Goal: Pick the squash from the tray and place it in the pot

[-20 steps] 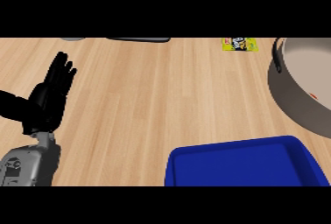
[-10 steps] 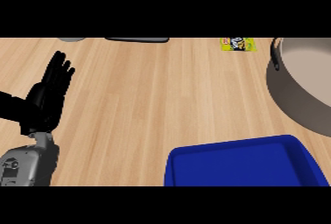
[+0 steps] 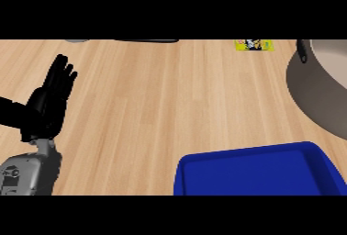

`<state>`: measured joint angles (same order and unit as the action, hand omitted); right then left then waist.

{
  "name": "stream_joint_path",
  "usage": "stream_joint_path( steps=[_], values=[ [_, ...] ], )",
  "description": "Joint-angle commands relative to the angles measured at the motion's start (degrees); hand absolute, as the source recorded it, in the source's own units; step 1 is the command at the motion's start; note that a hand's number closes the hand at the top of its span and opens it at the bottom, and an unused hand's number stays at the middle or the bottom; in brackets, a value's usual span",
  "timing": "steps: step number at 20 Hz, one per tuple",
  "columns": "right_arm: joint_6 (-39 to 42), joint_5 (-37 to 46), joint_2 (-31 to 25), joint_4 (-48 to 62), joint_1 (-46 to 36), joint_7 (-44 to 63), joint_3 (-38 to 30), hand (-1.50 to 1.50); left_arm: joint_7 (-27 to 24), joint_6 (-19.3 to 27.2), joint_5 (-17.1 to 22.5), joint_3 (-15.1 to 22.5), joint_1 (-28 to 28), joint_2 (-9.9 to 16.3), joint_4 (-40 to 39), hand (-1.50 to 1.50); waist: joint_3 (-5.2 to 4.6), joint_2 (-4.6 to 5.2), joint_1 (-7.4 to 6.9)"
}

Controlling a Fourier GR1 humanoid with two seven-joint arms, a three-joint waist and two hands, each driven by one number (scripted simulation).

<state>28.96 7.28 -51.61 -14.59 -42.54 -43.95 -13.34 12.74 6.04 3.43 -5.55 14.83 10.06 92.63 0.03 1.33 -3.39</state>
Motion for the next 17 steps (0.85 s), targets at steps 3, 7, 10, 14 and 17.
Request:
stream_joint_path(
  steps=[3,7,10,14,17],
  values=[
    [13.04,-3.13,-3.32,2.04,0.02,-4.16,-2.31,-1.50,-0.31,0.21,-0.33,0.20,-0.61,-0.32,-0.23,0.00,0.73,0.78,-0.35],
    [15.47,-4.24,-5.20,1.60,0.63,-2.52,-2.85,-1.50,-0.17,-0.10,0.34,-0.44,0.19,0.23,0.73,0.00,0.84,0.70,-0.32],
    [16.08,-5.14,-5.91,0.84,0.87,-1.87,-3.28,-1.50,0.14,-0.44,0.69,-1.50,1.00,1.25,-0.51,0.00,0.95,1.03,-0.05],
    [15.47,-5.43,-5.39,0.19,2.38,-1.52,-3.02,-1.50,-0.68,-0.16,0.50,0.09,-0.87,-0.69,0.56,0.00,1.03,0.95,-0.62],
    [16.24,-6.32,-5.61,-0.27,2.93,-1.32,-3.36,-1.50,-0.02,-0.31,0.94,-0.69,0.06,-0.09,-0.27,0.00,1.00,1.01,-0.14]
  ],
)
